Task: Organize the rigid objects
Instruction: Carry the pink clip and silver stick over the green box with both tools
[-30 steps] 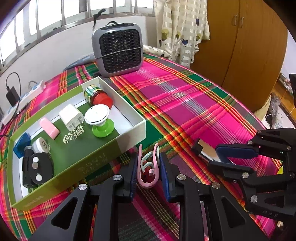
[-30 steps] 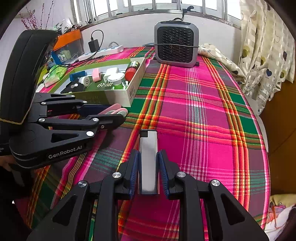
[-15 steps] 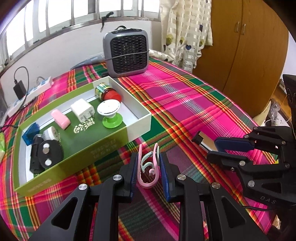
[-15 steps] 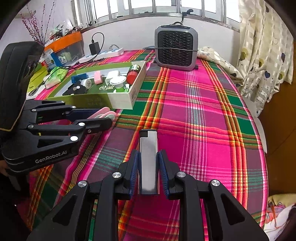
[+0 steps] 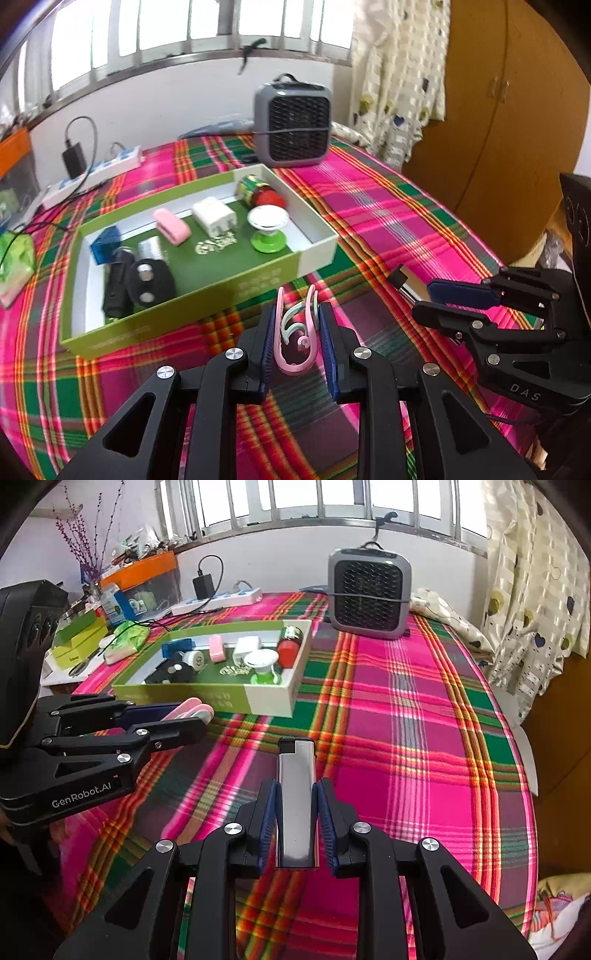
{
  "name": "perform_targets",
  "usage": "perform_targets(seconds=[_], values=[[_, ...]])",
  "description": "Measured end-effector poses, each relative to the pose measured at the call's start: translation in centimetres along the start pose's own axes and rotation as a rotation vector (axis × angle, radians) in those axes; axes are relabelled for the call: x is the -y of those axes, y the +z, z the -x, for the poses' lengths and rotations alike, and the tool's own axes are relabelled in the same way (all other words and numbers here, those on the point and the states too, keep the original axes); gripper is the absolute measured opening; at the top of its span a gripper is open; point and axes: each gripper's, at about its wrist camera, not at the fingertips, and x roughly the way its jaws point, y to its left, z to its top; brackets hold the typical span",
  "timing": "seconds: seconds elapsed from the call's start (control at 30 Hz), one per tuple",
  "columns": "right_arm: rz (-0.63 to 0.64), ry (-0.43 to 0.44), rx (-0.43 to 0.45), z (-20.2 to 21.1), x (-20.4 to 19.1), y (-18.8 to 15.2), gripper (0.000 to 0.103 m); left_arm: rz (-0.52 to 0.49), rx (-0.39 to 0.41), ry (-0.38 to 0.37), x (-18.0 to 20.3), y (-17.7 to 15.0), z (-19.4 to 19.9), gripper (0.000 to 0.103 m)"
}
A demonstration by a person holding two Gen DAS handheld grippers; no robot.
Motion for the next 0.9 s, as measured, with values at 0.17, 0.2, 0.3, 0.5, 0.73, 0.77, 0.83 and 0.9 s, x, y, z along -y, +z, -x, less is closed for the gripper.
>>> perform_targets(seconds=[0.17,0.2,0.3,0.5,0.73,0.77,0.83,0.9], values=[[0.017,0.008,0.014,0.1,-0.9,0.6,0.025,0.050,0.024,0.027,-1.7,-0.1,1.1,0.022],[0.018,0.009,0.016,0.1,-1.0,0.7,0.025,0.061,0.028,0.036,-2.2,-0.2,1.3,0.022],[0.020,0.015,0.024,0.1,-1.4,1.1,0.024,0.094,0.040,0.053,-3.3,-0.3,1.9,0.022],[0.029,0.029,0.029,-0.2,-2.4,1.5,0.025,0.142,0.069,0.081,-4.9,-0.4,3.0,0.022],[0.037,0.040,0.034,-0.7,-3.2,2.3,0.025,0.169,0.095,0.108,-6.3,-0.6,3.9,0.022],[0.039,0.042,0.035,-0.7,-3.3,2.4,0.025,0.172,0.096,0.107,-6.4,-0.6,3.9,0.022],[0.042,0.044,0.036,-0.8,-3.5,2.7,0.025,0.176,0.099,0.113,-6.6,-0.6,4.0,0.022],[0.043,0.044,0.037,-1.0,-3.7,2.9,0.025,0.180,0.098,0.116,-6.8,-0.6,3.9,0.022]])
